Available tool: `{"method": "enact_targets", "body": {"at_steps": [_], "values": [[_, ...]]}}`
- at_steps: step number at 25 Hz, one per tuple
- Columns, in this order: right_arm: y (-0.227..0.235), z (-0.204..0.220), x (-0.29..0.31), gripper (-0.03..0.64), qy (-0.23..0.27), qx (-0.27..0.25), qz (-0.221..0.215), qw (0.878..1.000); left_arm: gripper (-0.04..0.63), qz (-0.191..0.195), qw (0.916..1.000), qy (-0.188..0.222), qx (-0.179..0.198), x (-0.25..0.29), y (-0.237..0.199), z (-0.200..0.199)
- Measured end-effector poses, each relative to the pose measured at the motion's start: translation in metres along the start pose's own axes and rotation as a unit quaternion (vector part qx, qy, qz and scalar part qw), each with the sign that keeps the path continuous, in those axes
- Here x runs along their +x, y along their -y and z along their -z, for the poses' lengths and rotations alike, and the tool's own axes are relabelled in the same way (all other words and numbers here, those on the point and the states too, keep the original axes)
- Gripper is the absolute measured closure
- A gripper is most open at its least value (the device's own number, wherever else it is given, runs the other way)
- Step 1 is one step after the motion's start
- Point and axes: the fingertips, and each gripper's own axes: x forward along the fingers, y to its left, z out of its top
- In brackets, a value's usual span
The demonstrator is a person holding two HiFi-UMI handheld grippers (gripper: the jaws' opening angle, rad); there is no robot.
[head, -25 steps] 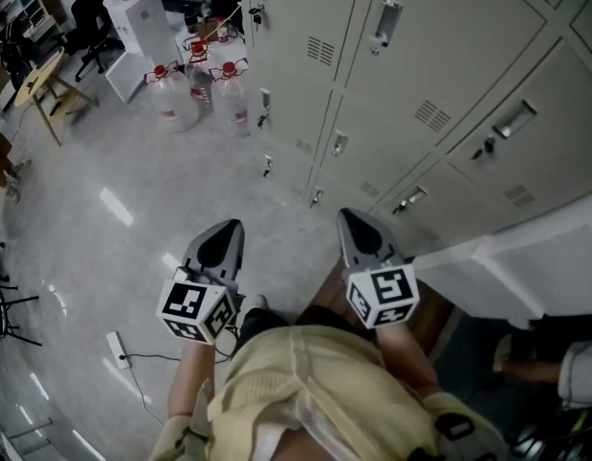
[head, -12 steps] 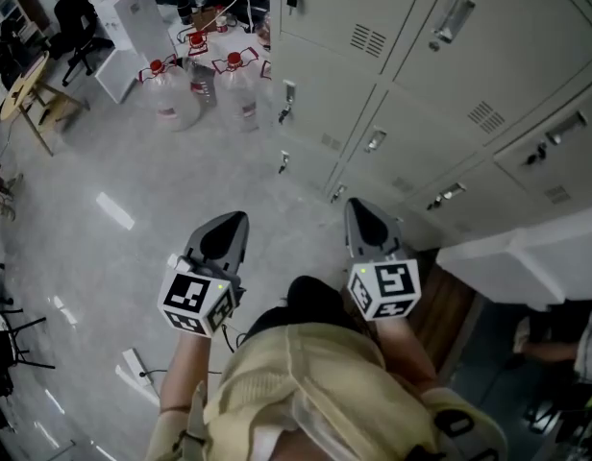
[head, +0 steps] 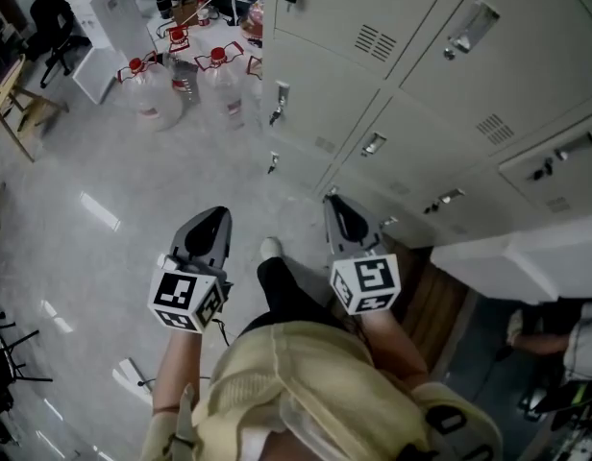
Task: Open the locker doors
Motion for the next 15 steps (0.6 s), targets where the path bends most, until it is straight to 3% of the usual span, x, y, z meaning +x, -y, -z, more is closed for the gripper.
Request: {"method": "enact_targets", "body": {"at_steps": [5,9,15], "values": [[0.017,0.006,0.047,0.611,-0.001,0.025,0.007,1.0,0.589,-0.027,0.9996,0.001,0.001,0.015,-0.03,-0.009],[0.012,0.011,0.088,0.611,0.004,0.028,-0.016,0.999,0.589,-0.053,0.9986,0.002,0.005,0.026,-0.058,-0.012],[0.025,0.031,0.135,0.61,-0.031,0.039,-0.016,0.999,0.589,-0.063,0.9979,-0.013,-0.007,0.057,-0.075,-0.007]]}}
